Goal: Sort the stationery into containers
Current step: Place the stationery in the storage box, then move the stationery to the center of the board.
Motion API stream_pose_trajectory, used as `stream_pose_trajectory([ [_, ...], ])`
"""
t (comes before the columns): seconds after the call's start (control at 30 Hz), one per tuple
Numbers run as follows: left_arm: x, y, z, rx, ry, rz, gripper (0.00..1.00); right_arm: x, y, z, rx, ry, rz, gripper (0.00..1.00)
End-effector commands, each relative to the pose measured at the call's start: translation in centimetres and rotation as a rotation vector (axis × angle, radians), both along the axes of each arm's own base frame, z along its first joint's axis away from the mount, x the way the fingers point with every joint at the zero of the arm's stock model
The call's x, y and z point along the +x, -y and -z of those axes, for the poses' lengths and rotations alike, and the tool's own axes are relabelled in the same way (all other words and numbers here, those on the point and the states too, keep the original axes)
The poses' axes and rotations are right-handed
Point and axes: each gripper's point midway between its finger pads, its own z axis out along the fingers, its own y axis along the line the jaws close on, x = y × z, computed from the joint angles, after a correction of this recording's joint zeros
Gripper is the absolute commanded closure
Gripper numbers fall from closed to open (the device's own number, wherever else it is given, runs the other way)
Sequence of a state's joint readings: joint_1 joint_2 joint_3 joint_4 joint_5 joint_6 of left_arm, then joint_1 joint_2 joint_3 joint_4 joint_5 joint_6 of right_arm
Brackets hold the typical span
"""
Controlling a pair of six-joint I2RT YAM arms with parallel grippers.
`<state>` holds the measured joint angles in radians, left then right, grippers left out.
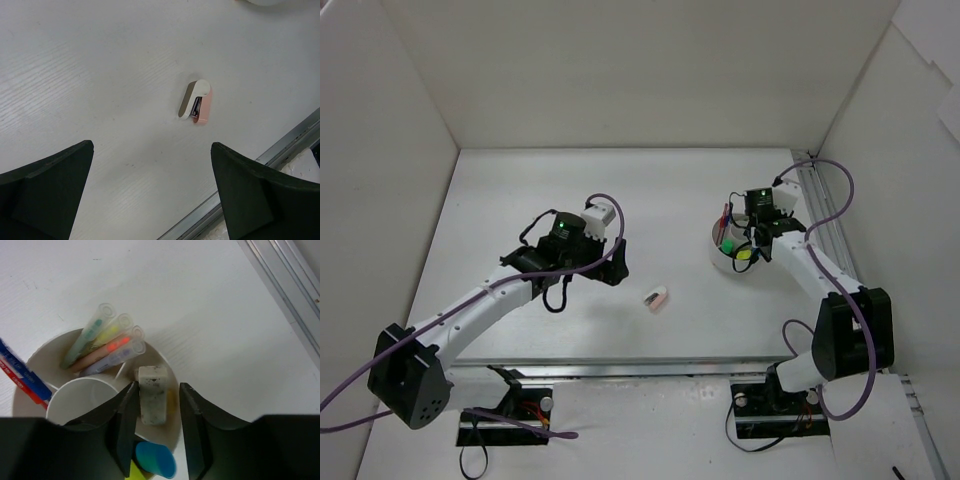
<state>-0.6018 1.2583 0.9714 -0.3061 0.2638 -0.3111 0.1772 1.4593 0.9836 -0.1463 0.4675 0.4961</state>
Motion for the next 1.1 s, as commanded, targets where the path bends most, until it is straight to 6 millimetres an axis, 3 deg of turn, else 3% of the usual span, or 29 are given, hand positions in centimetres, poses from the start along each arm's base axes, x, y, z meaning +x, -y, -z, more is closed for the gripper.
stream_pose_trajectory([
  [0.0,1.1,0.8,-2.9,-0.056,0.065,0.009,0.00,0.7,0.0,-2.2,0.032,0.098,0.023,0.63],
  [0.13,0.9,0.7,-3.1,-0.062,0.072,0.012,0.00,0.0,0.0,-4.1,0.054,0.155,0.023,0.50],
  [0.33,0.3,0.5,-3.0,-0.073,0.075,0.013,0.00,-0.9,-0.7,-6.6,0.087,0.223,-0.025,0.48],
  [0.43,-0.1,0.1,-3.0,-0.079,0.076,0.000,0.00,-1.0,-4.0,-7.9,0.124,0.222,-0.224,0.33],
  [0.47,-0.1,-0.2,-2.9,-0.075,0.077,-0.018,0.00,-0.9,-5.6,-8.9,0.116,0.224,-0.336,0.03],
  [0.6,-0.4,-2.3,-3.0,-0.055,0.090,-0.109,0.00,-2.6,-11.8,-10.1,0.111,0.176,-0.576,0.02],
  [0.63,-0.4,-3.0,-2.4,-0.044,0.080,-0.139,0.00,-3.4,-14.5,-9.7,0.099,0.150,-0.668,0.02],
  [0.67,-0.4,-3.5,-2.3,-0.036,0.081,-0.164,0.00,-3.7,-15.9,-10.0,0.093,0.146,-0.718,0.02],
  [0.73,-1.0,-4.6,-1.9,-0.034,0.063,-0.213,0.00,-5.4,-19.3,-8.5,0.061,0.078,-0.815,0.02],
  [0.77,-1.0,-5.1,-1.7,-0.033,0.059,-0.235,0.00,-5.6,-19.9,-8.3,0.040,0.062,-0.827,0.02],
  [0.9,-2.2,-6.5,-1.1,-0.056,0.048,-0.275,0.00,-8.4,-25.0,-3.0,0.071,-0.116,-0.937,0.02],
  [0.97,-2.6,-6.9,-0.9,-0.069,0.037,-0.293,0.00,-9.3,-26.8,-0.3,0.094,-0.191,-0.941,0.02],
  [1.07,-3.2,-6.8,0.0,-0.083,0.003,-0.294,0.00,-9.8,-29.0,1.4,0.095,-0.216,-0.894,0.02],
])
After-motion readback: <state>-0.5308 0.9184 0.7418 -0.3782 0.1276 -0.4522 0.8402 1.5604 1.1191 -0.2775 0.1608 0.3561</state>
